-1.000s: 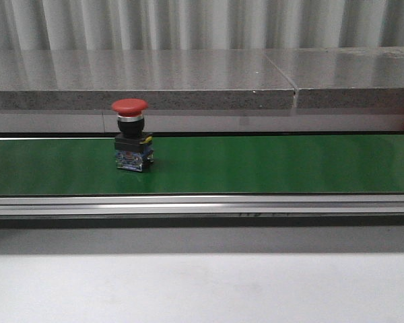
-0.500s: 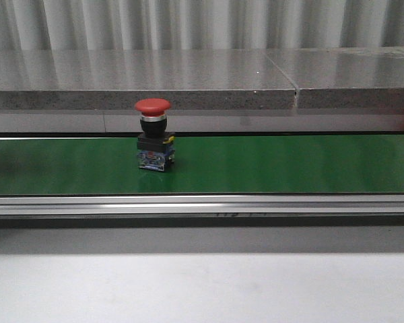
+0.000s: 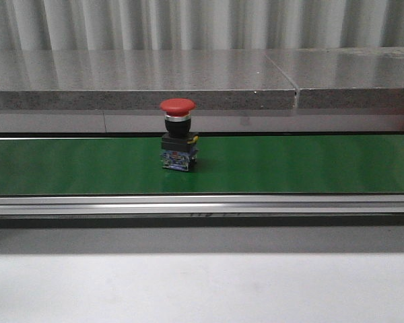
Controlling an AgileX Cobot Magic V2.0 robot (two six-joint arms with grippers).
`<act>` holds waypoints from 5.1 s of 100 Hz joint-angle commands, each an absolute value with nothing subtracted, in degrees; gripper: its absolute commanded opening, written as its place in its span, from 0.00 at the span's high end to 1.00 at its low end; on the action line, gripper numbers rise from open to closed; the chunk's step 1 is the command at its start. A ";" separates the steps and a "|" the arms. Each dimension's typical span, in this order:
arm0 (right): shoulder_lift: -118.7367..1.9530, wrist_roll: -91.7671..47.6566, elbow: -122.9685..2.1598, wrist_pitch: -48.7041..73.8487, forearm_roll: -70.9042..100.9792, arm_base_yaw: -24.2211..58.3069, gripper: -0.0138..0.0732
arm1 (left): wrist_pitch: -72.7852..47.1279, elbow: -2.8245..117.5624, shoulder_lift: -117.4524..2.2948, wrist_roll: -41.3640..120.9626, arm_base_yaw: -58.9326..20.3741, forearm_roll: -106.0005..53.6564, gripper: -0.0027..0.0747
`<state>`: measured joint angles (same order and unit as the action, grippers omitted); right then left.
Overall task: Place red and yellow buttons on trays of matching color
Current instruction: 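Set the yellow button on the belt and open the left gripper, then lower the right gripper onto the red button on the belt and grasp, then carry the red button into the red tray and release it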
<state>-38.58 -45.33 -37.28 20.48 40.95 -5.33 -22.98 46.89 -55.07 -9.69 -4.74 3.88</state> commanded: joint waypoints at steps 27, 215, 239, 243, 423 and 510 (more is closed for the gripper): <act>-38.48 -45.57 -38.85 17.18 41.78 -5.25 0.92 | -16.31 31.67 -32.78 -9.64 -5.16 3.87 0.39; -39.92 -45.24 -38.85 23.33 42.59 -5.25 0.16 | -17.48 24.25 -21.28 -9.64 -5.16 3.87 0.99; -48.28 -45.24 -40.66 27.06 44.32 -5.25 0.16 | -17.48 24.25 -21.28 -9.64 -5.16 3.87 0.99; -50.29 -45.24 -41.69 28.74 44.46 -5.25 0.16 | -17.48 24.25 -21.28 -9.64 -5.16 3.87 0.99; -87.01 -43.38 -74.65 42.60 36.85 -4.97 0.71 | -17.48 24.25 -21.28 -9.64 -5.16 3.87 0.99; -98.91 -40.19 -84.96 31.92 38.94 -27.92 0.71 | -17.48 24.25 -21.28 -9.64 -5.16 3.87 0.99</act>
